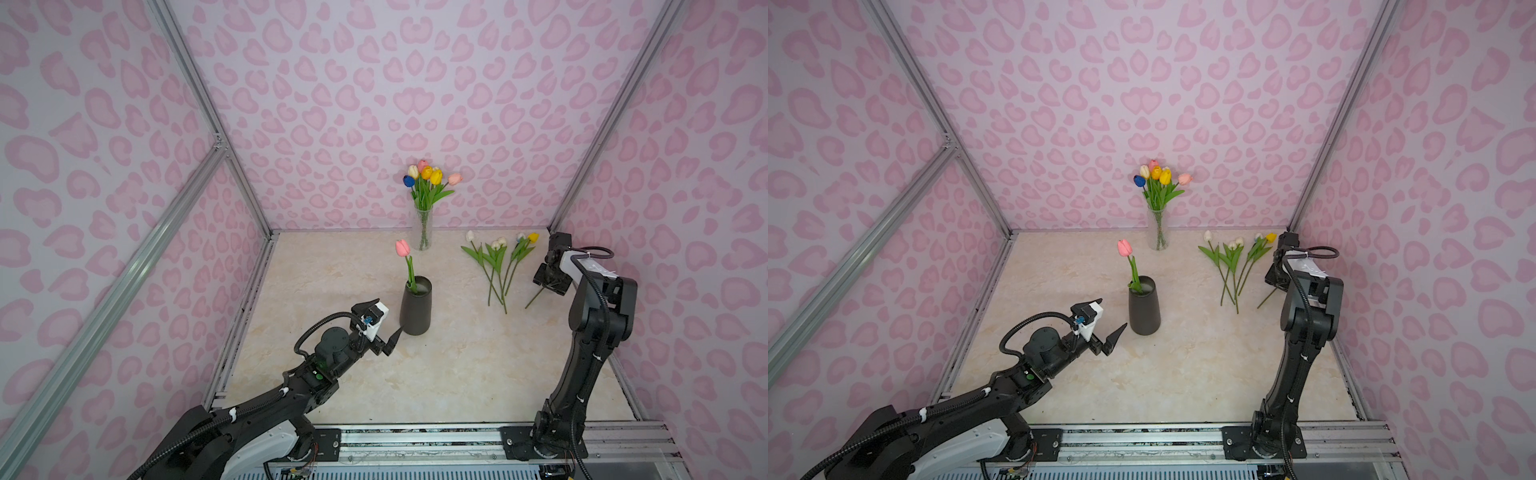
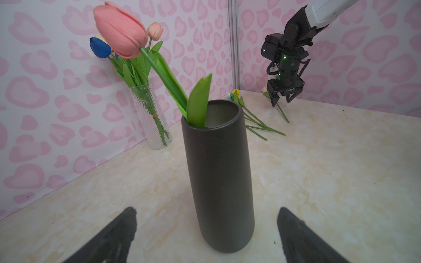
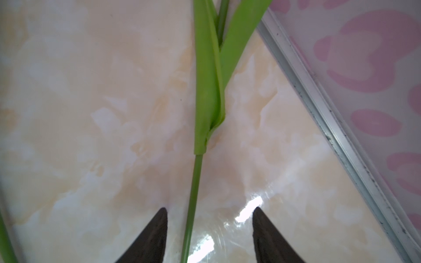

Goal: Arrange the flowers into the vase
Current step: 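Move the right gripper back over the loose tulips on the table, then lower the right gripper and close it on a white tulip stem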

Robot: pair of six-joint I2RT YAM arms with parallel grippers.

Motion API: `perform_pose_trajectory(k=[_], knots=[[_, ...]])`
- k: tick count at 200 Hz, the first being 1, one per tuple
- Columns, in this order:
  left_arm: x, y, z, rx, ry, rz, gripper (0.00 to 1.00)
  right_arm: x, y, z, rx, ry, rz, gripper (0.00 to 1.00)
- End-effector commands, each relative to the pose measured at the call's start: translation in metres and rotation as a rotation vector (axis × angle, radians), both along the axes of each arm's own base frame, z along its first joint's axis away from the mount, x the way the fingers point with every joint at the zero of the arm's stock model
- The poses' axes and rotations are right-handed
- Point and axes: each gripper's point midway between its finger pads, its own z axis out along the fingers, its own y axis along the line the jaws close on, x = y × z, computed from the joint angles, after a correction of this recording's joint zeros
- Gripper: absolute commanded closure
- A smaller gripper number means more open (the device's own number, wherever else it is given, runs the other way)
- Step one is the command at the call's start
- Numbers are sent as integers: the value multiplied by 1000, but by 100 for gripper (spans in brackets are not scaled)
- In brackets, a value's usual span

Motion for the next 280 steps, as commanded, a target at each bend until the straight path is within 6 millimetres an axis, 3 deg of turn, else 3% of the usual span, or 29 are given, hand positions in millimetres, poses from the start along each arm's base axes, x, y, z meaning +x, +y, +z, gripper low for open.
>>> perform_pose_trajectory(k=[1, 25, 52, 78, 88, 121, 162, 194, 280], knots=[[0, -2, 13, -23, -35, -10, 3, -1, 5, -14, 34, 34, 15, 48], [0, -2, 14, -23, -40, -11, 3, -2, 13, -25, 75, 41, 25, 64], [0, -1, 15, -25, -43, -5, 3, -4, 23, -24, 78, -2, 42, 80], [0, -1, 15, -24, -42, -7, 3, 3, 33, -13, 91, -72, 83, 88], [-1, -2, 15, -26, -43, -10, 3, -4, 40, -19, 94, -61, 104, 90], [-3, 1, 20, -38, -53, -10, 3, 3, 63, -3, -3, -67, 212, 98], [-2, 0, 19, -39, -49, -8, 3, 4, 87, -10, -26, -41, 284, 100], [-1, 0, 17, -38, -49, -5, 3, -4, 88, -6, -42, -47, 281, 100], [-4, 8, 27, -71, -79, 22, 3, -11, 88, 46, -67, -203, 257, 100]])
